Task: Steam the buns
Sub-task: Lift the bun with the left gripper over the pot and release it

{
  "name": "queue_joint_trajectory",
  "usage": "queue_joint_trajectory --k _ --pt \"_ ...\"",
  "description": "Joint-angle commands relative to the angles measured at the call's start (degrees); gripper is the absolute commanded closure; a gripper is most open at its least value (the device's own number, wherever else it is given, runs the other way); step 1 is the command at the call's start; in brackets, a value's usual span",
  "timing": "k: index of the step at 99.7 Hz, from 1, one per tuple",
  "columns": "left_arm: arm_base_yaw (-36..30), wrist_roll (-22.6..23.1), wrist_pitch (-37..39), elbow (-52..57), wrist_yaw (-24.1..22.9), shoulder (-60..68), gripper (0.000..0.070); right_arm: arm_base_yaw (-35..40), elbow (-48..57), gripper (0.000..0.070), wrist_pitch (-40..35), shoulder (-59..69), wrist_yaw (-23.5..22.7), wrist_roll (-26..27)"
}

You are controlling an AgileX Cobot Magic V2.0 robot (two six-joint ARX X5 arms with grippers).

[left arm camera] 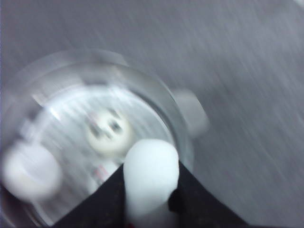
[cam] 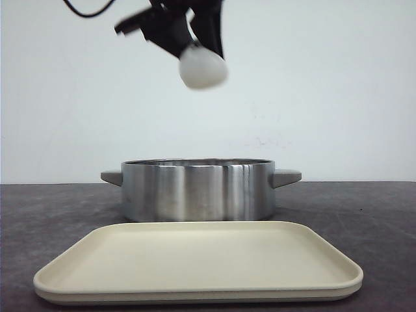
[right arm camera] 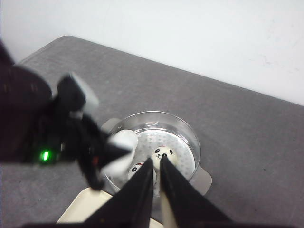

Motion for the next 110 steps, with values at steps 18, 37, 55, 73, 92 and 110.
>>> queue_joint_trajectory --k 18,37,55,73,92,110 --pt "7.17 3.26 1.99 0.83 0.02 6.58 0.0700 0.52 1.22 0.0683 0.24 0.37 0.07 -0.66" --pt "9.57 3.26 1.73 0.83 0.48 12.07 0.0700 0.52 1.20 0.0683 -0.09 0.76 0.09 -0.85" --pt "9.62 3.26 1.70 0.83 2.56 15.04 0.0562 0.52 1.20 0.0683 -1.07 1.49 0.11 -1.33" --pt "9.49 3.21 1.86 0.85 2.54 15.28 0.0054 0.52 1.18 0.0683 -1.66 1.49 0.11 -1.31" --pt "9.51 3.23 -2.23 3.17 2.54 15.26 0.0028 0.52 1.18 0.0683 -1.68 1.49 0.13 -1.31" --pt "9.16 3.23 -10.10 8.48 2.51 13.46 0.0397 0.52 0.66 0.0683 -1.53 1.49 1.03 -1.49"
